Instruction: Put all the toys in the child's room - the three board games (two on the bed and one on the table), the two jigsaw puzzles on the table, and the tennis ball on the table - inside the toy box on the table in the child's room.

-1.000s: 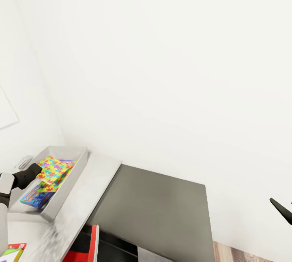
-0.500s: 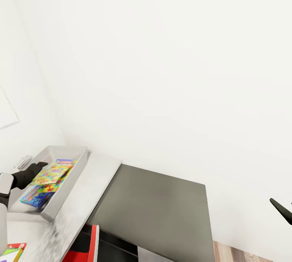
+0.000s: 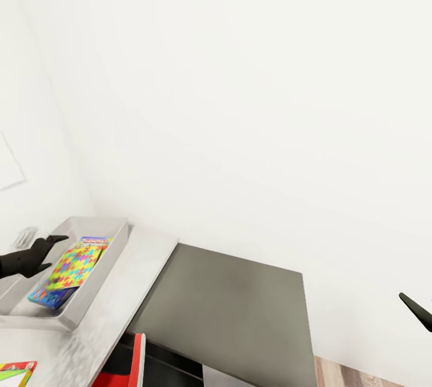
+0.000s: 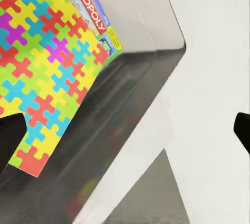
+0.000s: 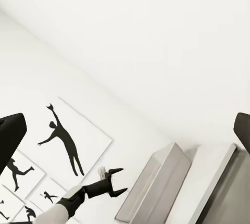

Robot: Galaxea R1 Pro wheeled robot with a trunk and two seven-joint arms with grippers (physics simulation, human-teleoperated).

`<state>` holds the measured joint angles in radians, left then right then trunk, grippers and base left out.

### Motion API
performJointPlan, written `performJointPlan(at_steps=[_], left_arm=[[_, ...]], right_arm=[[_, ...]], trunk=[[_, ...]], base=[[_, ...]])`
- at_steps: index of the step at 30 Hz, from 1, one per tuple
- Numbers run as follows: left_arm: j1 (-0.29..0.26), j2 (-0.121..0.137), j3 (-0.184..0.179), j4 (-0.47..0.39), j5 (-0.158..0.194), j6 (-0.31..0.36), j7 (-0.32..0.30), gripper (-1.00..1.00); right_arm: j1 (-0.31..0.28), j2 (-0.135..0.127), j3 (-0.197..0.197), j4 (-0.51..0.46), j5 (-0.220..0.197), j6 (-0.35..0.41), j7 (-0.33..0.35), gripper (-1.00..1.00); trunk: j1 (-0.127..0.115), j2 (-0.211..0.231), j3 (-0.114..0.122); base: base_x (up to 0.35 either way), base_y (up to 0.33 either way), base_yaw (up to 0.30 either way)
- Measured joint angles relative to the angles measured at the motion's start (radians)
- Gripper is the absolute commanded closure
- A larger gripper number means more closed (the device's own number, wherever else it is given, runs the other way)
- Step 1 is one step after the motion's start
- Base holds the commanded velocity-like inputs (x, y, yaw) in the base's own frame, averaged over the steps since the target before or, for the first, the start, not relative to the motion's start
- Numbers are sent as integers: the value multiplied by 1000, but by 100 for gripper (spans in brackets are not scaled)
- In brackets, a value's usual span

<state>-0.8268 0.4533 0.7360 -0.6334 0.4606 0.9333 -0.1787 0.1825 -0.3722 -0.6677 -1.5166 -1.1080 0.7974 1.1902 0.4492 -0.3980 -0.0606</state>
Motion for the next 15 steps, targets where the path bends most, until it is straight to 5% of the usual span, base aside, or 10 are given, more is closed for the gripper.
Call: performJointPlan(at_steps=[3, 8, 15], left_arm=[[3, 48, -4, -1, 29, 83, -117, -100], [11, 97, -26, -1, 31, 109, -314, -100], [86, 183, -141, -1, 21, 111, -716, -100]], right_arm=[[0, 0, 0, 0, 0, 0, 0, -100], [0, 0, 0, 0, 0, 0, 0, -100], [0, 0, 0, 0, 0, -1, 0, -100]], trunk=[[0, 0, 4], [0, 0, 11], [0, 0, 22]], base=[[0, 0, -106], [0, 0, -110], [0, 0, -111]])
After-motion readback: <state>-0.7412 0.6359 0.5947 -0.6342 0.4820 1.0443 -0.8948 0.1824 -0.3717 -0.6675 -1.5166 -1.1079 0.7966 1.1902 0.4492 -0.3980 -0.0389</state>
